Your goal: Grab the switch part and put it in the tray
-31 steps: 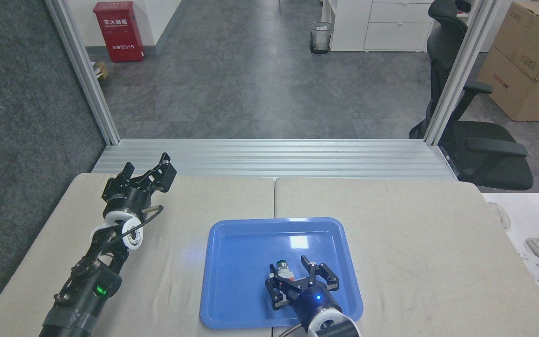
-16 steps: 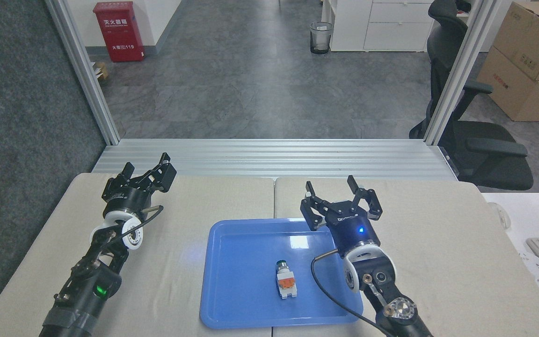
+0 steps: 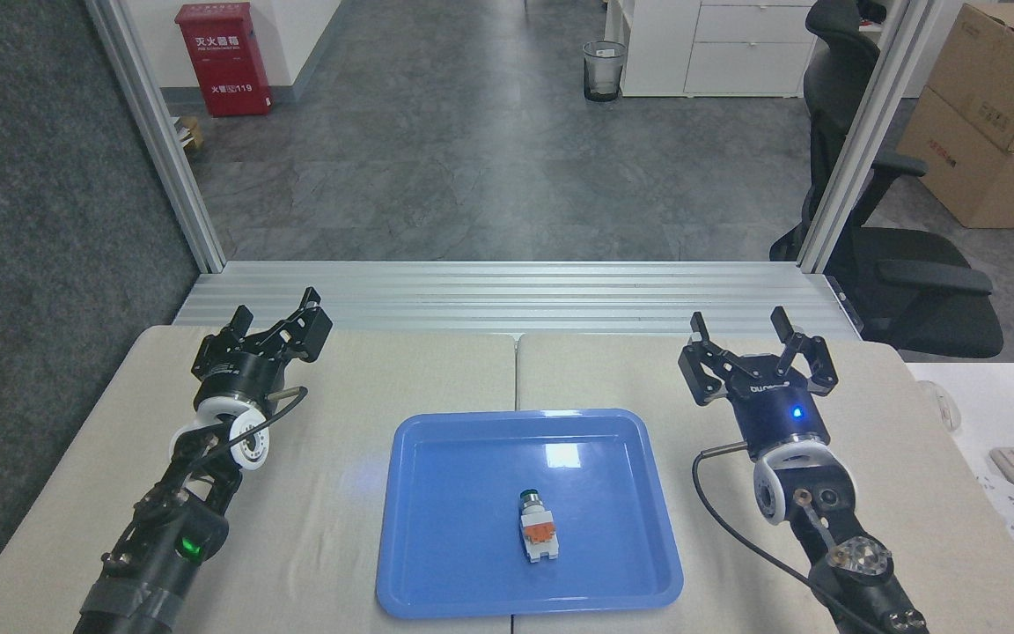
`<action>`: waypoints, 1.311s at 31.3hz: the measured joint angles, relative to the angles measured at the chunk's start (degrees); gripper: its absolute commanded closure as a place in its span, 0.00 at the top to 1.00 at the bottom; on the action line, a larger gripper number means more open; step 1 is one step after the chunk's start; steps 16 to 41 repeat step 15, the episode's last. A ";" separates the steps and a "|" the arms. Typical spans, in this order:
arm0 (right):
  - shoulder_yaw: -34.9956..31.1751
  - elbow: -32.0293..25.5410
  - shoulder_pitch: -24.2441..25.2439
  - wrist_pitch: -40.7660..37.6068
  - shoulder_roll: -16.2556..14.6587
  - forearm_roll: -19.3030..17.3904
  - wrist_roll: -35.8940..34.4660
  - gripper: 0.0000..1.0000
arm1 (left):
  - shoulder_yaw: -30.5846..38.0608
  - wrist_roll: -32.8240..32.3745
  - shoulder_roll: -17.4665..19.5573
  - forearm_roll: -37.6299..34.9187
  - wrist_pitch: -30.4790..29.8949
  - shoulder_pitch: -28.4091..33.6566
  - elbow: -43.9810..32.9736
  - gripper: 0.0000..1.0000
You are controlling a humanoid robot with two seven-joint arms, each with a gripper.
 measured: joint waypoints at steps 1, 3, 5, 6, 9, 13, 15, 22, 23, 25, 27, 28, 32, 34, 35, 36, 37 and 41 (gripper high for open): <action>-0.34 0.23 0.02 -0.42 -0.57 -0.39 0.31 1.00 | 0.00 0.00 0.00 0.00 0.00 0.00 0.00 1.00; -0.98 0.66 0.02 -0.97 -1.60 -1.38 1.94 1.00 | 0.00 0.00 0.00 0.00 0.00 0.00 0.00 1.00; -1.54 1.06 0.05 -1.37 -2.50 -2.41 4.08 1.00 | 0.00 0.00 0.00 0.00 0.00 0.00 0.00 1.00; -1.78 1.22 0.06 -1.49 -2.88 -2.81 4.96 1.00 | 0.00 0.00 0.00 0.00 0.00 0.00 0.00 1.00; -2.46 1.71 0.09 -1.72 -4.20 -3.74 6.31 1.00 | 0.00 0.00 0.01 0.00 0.00 0.00 -0.01 1.00; -3.21 2.29 -0.05 -1.73 -5.88 -4.58 6.05 1.00 | 0.00 0.00 0.01 0.00 0.00 0.00 -0.01 1.00; -3.55 2.54 -0.15 -1.73 -6.53 -4.92 4.71 1.00 | 0.00 0.00 0.01 0.00 0.00 0.00 -0.01 1.00; -3.55 2.54 -0.15 -1.73 -6.53 -4.92 4.71 1.00 | 0.00 0.00 0.01 0.00 0.00 0.00 -0.01 1.00; -3.55 2.54 -0.15 -1.73 -6.53 -4.92 4.71 1.00 | 0.00 0.00 0.01 0.00 0.00 0.00 -0.01 1.00; -3.55 2.54 -0.15 -1.73 -6.53 -4.92 4.71 1.00 | 0.00 0.00 0.01 0.00 0.00 0.00 -0.01 1.00; -3.55 2.54 -0.15 -1.73 -6.53 -4.92 4.71 1.00 | 0.00 0.00 0.01 0.00 0.00 0.00 -0.01 1.00; -3.55 2.54 -0.15 -1.73 -6.53 -4.92 4.71 1.00 | 0.00 0.00 0.01 0.00 0.00 0.00 -0.01 1.00; -3.55 2.54 -0.15 -1.73 -6.53 -4.92 4.71 1.00 | 0.00 0.00 0.01 0.00 0.00 0.00 -0.01 1.00; -3.55 2.54 -0.15 -1.73 -6.53 -4.92 4.71 1.00 | 0.00 0.00 0.01 0.00 0.00 0.00 -0.01 1.00; -3.55 2.54 -0.15 -1.73 -6.53 -4.92 4.71 1.00 | 0.00 0.00 0.01 0.00 0.00 0.00 -0.01 1.00; -3.55 2.54 -0.15 -1.73 -6.53 -4.92 4.71 1.00 | 0.00 0.00 0.01 0.00 0.00 0.00 -0.01 1.00; -3.55 2.54 -0.15 -1.73 -6.53 -4.92 4.71 1.00 | 0.00 0.00 0.01 0.00 0.00 0.00 -0.01 1.00; -3.55 2.54 -0.15 -1.73 -6.53 -4.92 4.71 1.00 | 0.00 0.00 0.01 0.00 0.00 0.00 -0.01 1.00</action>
